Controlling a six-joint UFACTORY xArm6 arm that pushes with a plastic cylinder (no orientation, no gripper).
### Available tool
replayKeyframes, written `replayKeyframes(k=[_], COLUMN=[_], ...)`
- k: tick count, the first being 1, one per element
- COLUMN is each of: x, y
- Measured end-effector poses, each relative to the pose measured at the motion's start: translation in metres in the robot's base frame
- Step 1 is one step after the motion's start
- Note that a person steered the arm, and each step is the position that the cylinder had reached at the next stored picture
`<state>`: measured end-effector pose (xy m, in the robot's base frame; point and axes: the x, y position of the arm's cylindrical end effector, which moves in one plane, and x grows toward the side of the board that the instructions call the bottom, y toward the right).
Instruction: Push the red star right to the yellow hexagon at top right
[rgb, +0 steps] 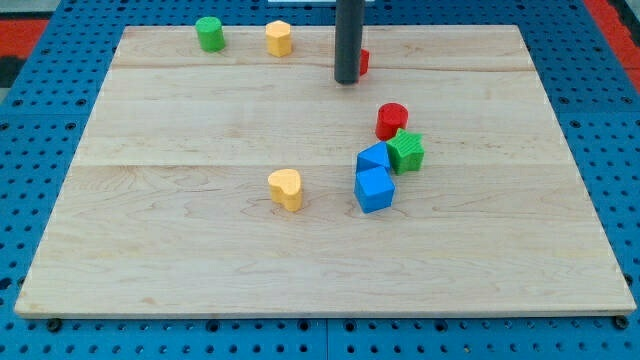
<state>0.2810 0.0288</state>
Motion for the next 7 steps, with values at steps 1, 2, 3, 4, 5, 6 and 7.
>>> replayKeyframes(k=[1, 2, 3, 4, 5, 6, 7], x=[-0.010, -0.015, -0.019, -0.020, -0.021, -0.033, -0.030], y=[-0.003, 0.000, 0.031, 0.035, 0.035, 0.035, 0.036])
